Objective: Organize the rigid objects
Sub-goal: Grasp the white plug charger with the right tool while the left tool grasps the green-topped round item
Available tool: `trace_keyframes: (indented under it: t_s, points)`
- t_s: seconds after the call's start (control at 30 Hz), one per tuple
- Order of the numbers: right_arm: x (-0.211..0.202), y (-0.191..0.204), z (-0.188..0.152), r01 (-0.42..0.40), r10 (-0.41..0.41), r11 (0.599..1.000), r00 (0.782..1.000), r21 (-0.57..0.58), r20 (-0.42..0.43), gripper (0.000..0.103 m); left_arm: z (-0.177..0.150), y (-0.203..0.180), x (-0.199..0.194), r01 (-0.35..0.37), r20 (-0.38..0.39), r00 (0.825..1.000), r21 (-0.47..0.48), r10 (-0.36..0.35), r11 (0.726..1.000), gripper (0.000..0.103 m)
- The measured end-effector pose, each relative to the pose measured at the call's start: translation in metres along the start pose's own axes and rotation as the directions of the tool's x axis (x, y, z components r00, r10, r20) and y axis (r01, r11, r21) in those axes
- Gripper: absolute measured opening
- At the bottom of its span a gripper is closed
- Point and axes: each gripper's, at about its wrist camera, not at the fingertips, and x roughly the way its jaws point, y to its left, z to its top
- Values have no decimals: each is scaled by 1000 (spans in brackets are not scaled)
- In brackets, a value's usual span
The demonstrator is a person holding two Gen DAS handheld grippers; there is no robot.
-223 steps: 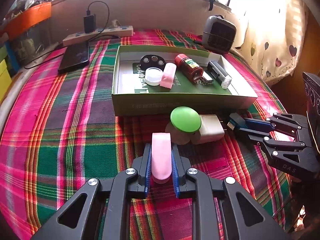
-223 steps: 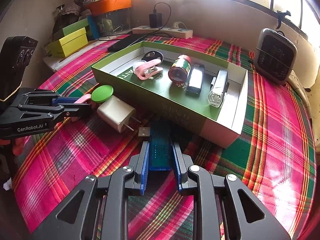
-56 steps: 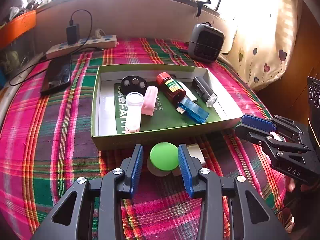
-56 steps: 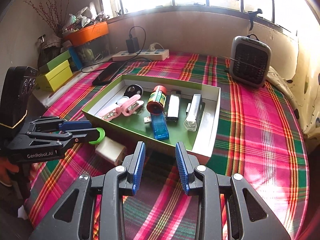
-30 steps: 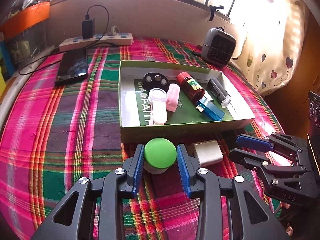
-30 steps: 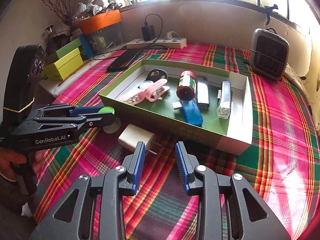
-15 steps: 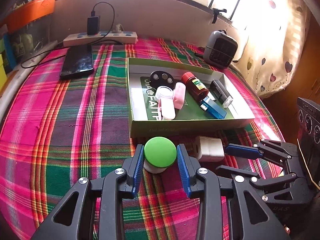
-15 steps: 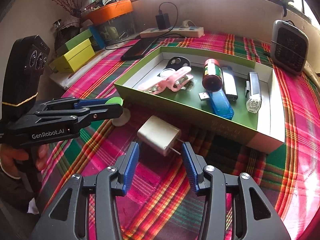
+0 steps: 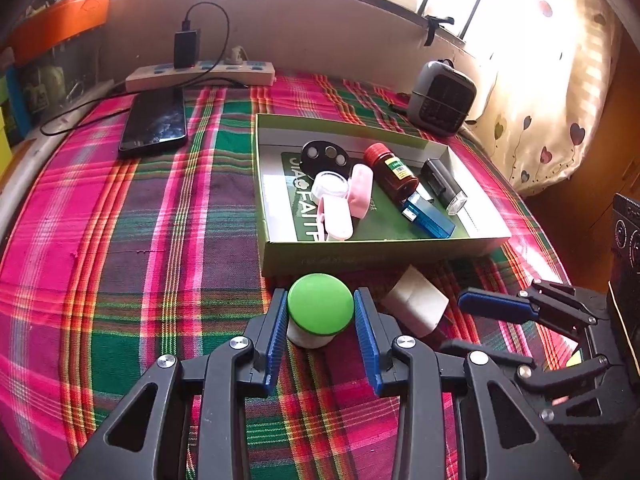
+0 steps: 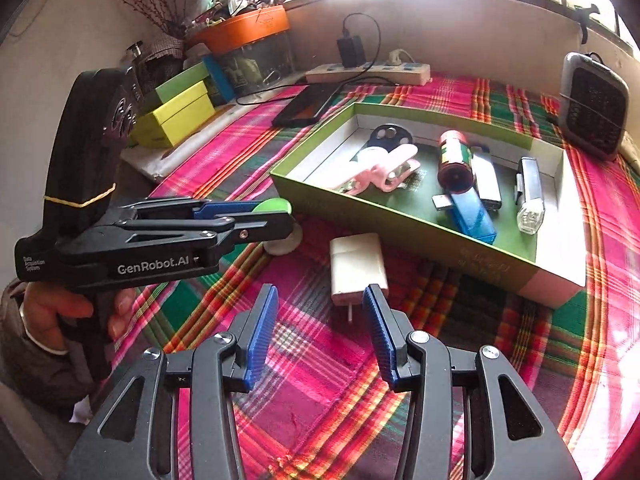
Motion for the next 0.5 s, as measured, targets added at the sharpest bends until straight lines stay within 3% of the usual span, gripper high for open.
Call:
trace_keyframes:
  t_s: [0.1, 0.5]
  points:
    - [6, -5, 3, 91, -92, 996, 996, 20, 8, 46, -1, 0, 1, -2, -4, 1000, -1, 2, 1000, 32]
    - [27, -15, 9, 102, -102, 995, 995, 20, -19, 51, -1, -2, 10, -13, -24, 1000, 3, 13, 1000, 32]
